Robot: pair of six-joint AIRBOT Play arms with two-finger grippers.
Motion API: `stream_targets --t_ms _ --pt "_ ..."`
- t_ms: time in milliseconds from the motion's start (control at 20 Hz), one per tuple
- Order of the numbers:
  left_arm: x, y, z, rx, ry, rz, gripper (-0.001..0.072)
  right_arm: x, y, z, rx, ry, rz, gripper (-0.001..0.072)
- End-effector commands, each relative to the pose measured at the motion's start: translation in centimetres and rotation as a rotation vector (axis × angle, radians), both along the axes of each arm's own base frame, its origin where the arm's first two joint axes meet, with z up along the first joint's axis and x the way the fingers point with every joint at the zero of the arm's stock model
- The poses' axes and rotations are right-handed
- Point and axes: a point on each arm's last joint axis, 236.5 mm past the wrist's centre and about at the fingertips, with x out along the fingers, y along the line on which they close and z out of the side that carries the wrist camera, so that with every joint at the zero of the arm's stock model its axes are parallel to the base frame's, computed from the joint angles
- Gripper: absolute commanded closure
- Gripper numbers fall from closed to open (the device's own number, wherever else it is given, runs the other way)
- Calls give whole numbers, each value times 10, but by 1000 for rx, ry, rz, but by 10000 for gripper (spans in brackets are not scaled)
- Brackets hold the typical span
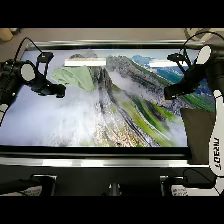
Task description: Fold the shirts.
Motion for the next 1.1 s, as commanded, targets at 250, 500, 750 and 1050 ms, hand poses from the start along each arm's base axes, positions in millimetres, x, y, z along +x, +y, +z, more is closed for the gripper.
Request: stream_targets --t_ms 250,500,750,1050 --pt "0 0 0 0 -1 0 96 0 0 0 0 0 0 45" --pt "0 0 0 0 -1 0 97 0 0 0 0 0 0 45" --pt "0 0 0 0 -1 0 96 0 0 0 0 0 0 45" --pt "11 -14 5 -40 -53 -17 98 5 -1 1 -6 -21 -1 45"
